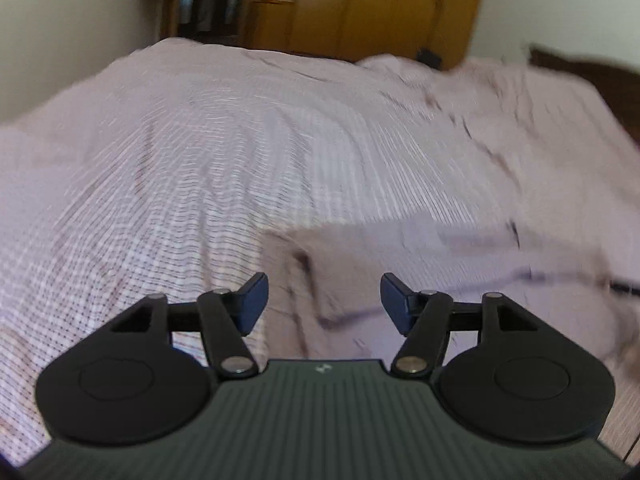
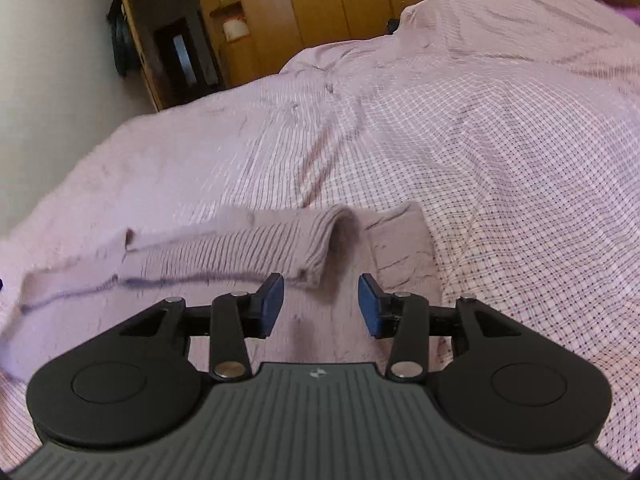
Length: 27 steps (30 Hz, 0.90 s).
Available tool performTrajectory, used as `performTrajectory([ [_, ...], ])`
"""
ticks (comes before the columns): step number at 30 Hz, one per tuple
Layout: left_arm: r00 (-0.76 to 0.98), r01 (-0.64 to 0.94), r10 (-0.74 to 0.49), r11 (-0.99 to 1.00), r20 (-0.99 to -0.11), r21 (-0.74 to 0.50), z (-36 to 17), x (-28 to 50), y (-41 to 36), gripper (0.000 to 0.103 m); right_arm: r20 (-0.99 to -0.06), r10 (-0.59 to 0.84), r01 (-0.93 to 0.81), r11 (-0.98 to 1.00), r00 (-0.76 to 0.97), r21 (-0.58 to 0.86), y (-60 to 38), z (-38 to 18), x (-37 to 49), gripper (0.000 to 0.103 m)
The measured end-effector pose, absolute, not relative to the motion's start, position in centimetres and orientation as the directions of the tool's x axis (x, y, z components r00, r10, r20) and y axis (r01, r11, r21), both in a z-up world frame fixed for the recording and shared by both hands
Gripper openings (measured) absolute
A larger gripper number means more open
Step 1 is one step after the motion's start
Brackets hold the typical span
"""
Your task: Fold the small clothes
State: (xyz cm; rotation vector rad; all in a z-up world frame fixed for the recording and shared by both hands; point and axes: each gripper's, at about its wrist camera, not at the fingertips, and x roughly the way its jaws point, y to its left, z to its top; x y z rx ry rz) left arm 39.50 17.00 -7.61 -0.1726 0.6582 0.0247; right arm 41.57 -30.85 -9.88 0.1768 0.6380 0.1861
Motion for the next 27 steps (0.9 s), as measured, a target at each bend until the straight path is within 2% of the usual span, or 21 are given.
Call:
performTrajectory([
  [4,0.755,-0.001,-0.110,0.986,-0.647,-0.169,-9.4,40.2,14.7,0.063,-0.595,0.333,-0.187,0.937,0.731,0.295,-28.6,-10.1,42.2,0.049],
  [10,0.699,0.008,-0.129,0.985,-0.703,-0.173,-12.0,44.5,13.6,0.062,-0.654,0.334,-0.248,0.943,0.679,0.224,-24.5,-11.3,44.6,0.048],
  [14,0.749,0.021,-0.096,0.992,-0.655,-0.121,-11.2,46.0,13.7,0.063,-0.643,0.268,-0.238,0.962,0.717,0.135,-22.9,-11.5,46.1,0.048],
  [17,0.779,0.008,-0.082,0.993,-0.622,-0.121,-10.9,46.7,14.7,0.063,-0.601,0.250,-0.198,0.968,0.759,0.153,-22.4,-11.8,48.1,0.048],
  [22,0.809,-0.040,-0.078,0.982,-0.583,-0.187,-10.1,46.6,17.0,0.063,-0.521,0.277,-0.216,0.960,0.807,0.176,-22.5,-10.8,49.0,0.049],
  [27,0.807,-0.039,-0.064,0.986,-0.587,-0.161,-9.8,45.9,16.6,0.063,-0.544,0.253,-0.184,0.966,0.800,0.179,-23.3,-10.7,48.8,0.049],
])
